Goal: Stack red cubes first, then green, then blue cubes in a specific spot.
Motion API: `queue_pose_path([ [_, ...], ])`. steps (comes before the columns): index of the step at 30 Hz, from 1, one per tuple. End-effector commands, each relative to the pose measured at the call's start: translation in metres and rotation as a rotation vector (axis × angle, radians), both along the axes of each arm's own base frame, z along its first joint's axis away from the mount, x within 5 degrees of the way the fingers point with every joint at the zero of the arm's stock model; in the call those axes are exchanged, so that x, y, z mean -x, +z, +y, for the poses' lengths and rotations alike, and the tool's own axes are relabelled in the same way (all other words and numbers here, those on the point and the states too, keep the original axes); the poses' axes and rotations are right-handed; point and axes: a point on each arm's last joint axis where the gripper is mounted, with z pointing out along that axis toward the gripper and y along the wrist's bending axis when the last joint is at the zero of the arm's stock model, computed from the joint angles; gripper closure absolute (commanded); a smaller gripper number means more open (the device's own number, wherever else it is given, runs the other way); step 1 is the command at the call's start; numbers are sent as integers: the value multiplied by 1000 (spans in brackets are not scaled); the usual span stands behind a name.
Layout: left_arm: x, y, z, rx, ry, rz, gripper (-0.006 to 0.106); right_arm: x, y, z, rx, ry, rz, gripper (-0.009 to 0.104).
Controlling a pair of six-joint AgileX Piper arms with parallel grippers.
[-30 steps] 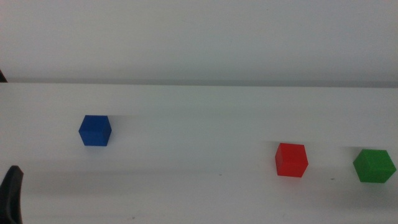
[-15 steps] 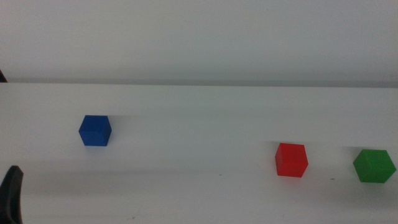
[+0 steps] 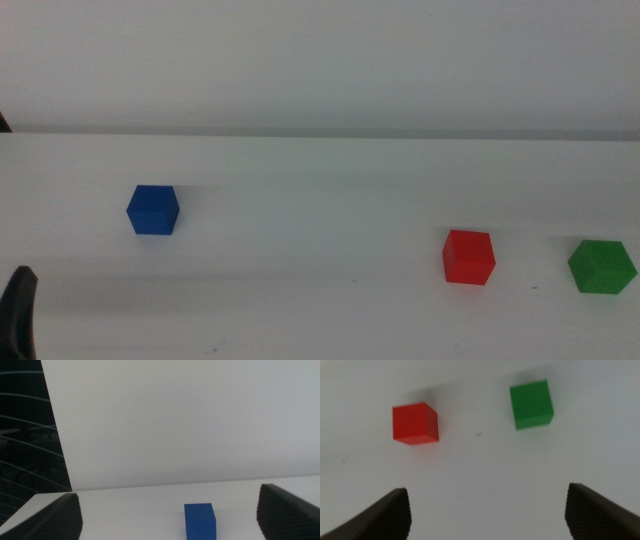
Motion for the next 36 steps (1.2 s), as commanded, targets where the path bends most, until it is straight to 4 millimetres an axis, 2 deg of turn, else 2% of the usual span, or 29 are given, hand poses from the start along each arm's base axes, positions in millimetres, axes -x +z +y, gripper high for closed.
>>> queue_pose_path([
  [1, 1, -10, 0, 6, 1, -16, 7, -25, -1, 1, 7, 1, 118, 13],
  [6, 1, -10, 0, 6, 1, -16, 7, -71, -14, 31, 111, 136, 206, 13],
  [11, 1, -10, 0, 6, 1, -16, 7, -114, -37, 73, 76, 245, 280, 13],
  [17, 1, -10, 0, 2, 2, -15, 7, -133, -73, 103, 51, 225, 332, 13],
  [23, 1, -10, 0, 2, 2, -15, 7, -149, -102, 106, 69, 154, 369, 13],
  [36, 1, -10, 0, 2, 2, -15, 7, -169, -132, 111, 67, 99, 342, 13],
])
